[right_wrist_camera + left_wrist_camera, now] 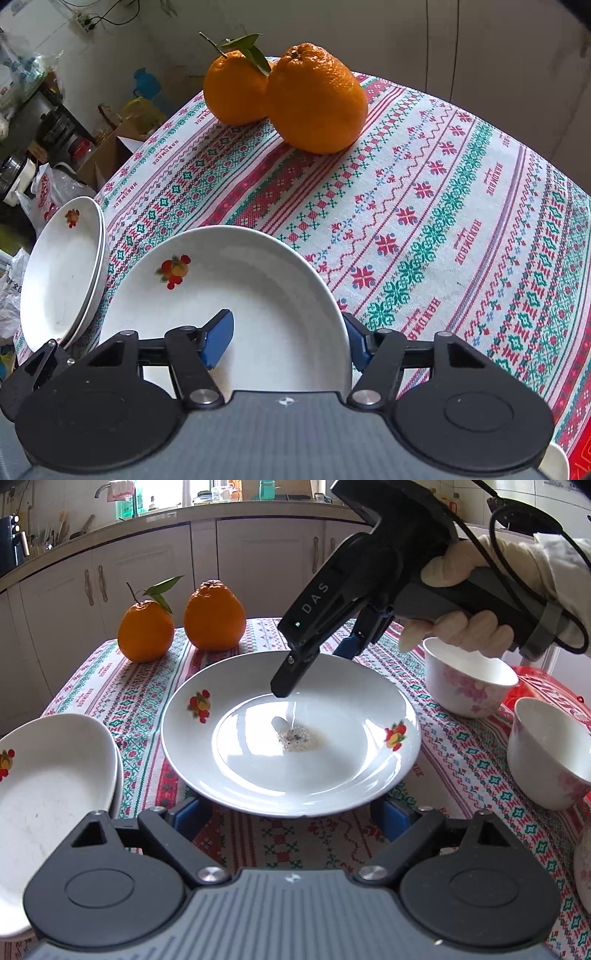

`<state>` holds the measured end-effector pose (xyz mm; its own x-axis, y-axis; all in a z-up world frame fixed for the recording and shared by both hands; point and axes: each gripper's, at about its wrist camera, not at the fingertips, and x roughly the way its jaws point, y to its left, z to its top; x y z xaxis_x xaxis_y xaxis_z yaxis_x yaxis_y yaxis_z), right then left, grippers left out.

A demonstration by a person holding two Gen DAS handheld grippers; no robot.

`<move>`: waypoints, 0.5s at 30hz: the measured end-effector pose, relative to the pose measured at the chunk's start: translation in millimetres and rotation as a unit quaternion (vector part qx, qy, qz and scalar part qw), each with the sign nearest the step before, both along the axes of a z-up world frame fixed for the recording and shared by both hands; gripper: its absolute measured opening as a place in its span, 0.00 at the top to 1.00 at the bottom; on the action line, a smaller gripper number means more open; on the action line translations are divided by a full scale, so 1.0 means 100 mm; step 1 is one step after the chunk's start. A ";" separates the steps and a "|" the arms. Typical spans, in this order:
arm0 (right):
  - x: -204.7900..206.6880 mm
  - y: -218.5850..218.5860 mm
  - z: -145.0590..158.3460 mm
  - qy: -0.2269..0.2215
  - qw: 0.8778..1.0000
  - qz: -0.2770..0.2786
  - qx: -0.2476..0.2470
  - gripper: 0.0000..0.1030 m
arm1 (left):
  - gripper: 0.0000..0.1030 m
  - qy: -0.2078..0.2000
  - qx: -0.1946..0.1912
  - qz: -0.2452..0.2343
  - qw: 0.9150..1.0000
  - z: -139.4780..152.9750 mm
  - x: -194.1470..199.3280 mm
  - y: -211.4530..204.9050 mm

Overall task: Organize plates and bowls
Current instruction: 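Lift the plate with the right gripper and carry it toward the plate stack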

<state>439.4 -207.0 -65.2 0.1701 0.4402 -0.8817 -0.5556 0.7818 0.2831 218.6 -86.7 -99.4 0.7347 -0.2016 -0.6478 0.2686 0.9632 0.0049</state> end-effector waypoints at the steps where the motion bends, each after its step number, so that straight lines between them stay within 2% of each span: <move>1: 0.02 0.00 0.01 0.000 1.000 -0.002 0.005 0.33 | 0.11 0.000 0.000 0.000 1.000 0.00 0.00 0.00; 15: -0.10 -0.02 0.02 0.001 1.000 0.021 -0.004 0.33 | 0.11 0.005 0.008 -0.018 1.000 0.01 -0.06 0.04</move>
<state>429.4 -208.9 -63.2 0.1507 0.4390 -0.8858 -0.5874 0.7605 0.2770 213.0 -83.2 -98.3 0.7206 -0.2169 -0.6585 0.3024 0.9530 0.0170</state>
